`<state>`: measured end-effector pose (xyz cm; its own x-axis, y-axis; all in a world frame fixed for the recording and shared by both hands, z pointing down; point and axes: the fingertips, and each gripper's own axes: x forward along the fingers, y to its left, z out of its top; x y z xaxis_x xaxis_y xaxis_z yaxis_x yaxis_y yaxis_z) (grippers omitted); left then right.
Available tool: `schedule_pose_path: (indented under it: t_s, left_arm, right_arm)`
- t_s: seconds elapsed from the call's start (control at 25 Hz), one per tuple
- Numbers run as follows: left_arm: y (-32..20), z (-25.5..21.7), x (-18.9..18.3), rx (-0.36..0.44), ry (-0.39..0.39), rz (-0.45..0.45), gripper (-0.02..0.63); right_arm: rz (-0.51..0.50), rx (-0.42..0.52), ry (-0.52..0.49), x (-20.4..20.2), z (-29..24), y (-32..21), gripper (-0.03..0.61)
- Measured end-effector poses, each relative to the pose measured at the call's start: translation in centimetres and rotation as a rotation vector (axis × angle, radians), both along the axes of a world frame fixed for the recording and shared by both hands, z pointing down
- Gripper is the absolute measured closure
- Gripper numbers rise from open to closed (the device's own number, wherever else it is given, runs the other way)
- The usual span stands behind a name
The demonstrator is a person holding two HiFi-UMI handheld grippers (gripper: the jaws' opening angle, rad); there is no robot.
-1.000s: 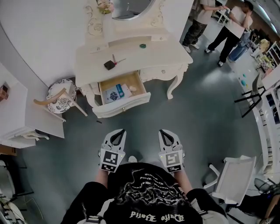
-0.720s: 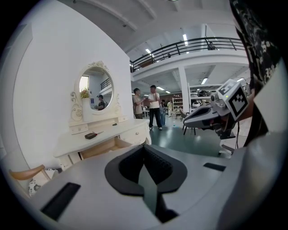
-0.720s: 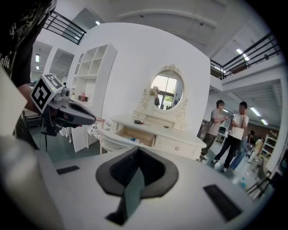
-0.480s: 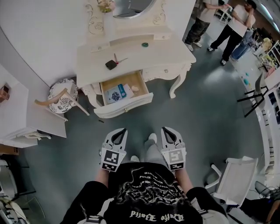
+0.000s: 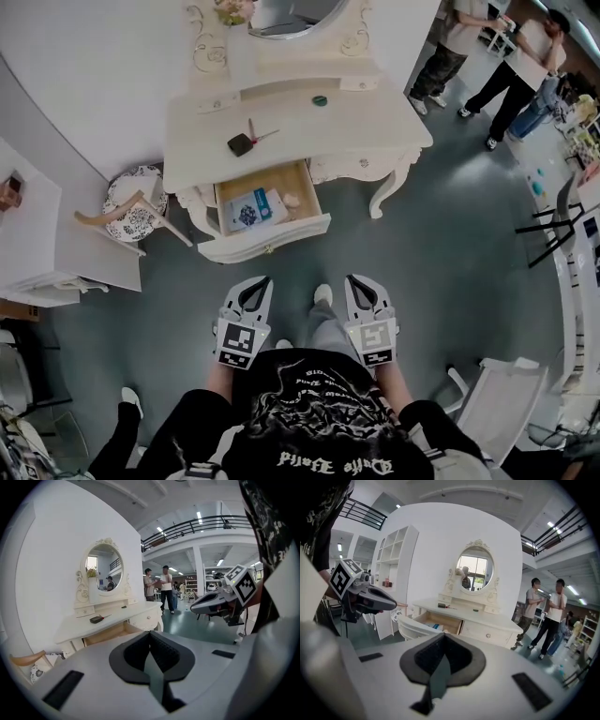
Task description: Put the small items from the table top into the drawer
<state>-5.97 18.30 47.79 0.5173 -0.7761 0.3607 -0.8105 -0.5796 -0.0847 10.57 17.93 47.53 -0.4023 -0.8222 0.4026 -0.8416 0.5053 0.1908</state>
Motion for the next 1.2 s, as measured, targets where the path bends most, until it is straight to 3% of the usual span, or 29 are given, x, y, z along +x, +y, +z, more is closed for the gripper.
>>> schedule_pose_path:
  t_s: [0.76,1.2]
  left_arm:
    - [-11.6,0.9,5.2,-0.063,0.008,-0.047,0.598]
    - [-16.8,0.4,8.8,-0.056,0.013,-0.102,0.598]
  right_arm:
    - [-0.096,-0.034,0.027,3.9,0.6,-12.5,0.568]
    - [-0.183,-0.023,0.022,6.6,0.4,-18.2,0.568]
